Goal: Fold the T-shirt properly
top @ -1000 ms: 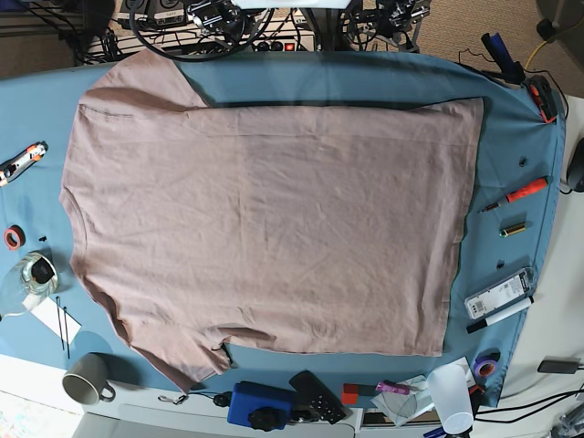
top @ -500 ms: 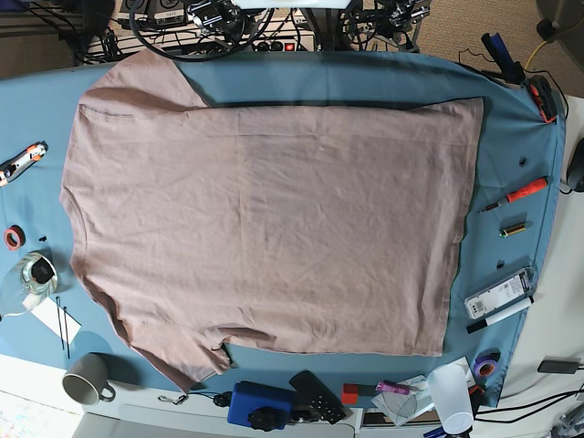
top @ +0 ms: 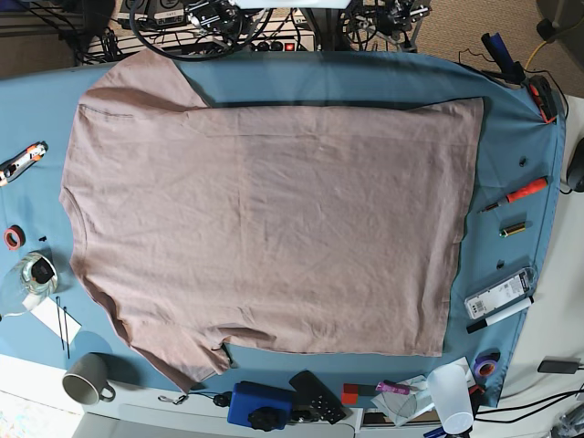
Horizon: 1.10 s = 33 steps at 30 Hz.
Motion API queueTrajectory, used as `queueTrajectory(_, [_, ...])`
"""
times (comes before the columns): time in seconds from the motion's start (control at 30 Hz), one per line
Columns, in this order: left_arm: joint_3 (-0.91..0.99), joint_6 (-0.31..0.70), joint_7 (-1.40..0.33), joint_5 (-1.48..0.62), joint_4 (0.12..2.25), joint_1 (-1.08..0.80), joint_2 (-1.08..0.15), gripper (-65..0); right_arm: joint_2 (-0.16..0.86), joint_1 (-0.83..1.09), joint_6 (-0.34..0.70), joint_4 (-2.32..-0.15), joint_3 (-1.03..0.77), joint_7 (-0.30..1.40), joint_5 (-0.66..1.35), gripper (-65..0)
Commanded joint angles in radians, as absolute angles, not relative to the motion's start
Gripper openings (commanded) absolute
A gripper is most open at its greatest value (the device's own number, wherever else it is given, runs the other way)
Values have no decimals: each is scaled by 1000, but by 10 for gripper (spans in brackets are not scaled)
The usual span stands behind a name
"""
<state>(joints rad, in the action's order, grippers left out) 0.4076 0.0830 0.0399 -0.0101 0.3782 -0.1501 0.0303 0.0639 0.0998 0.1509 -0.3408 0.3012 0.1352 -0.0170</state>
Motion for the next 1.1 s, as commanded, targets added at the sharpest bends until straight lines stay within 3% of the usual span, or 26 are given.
queueTrajectory(0.0, [408, 87, 45, -3, 395, -170, 33, -650, 78, 101, 152, -347, 300, 144, -12, -650])
queueTrajectory(0.2, [408, 87, 44, -3, 501, -251, 22, -650, 130, 140, 152, -410, 300, 186, -12, -650])
queueTrajectory(0.53, [408, 105, -4, -4, 749, -413, -46, -650, 271, 349, 151, -766, 300, 276, 64, -650])
queueTrajectory(1.07, [408, 105, -169, -83, 1500, -968, -50, -650, 437, 666, 151, -1343, 299, 516, 90, -650])
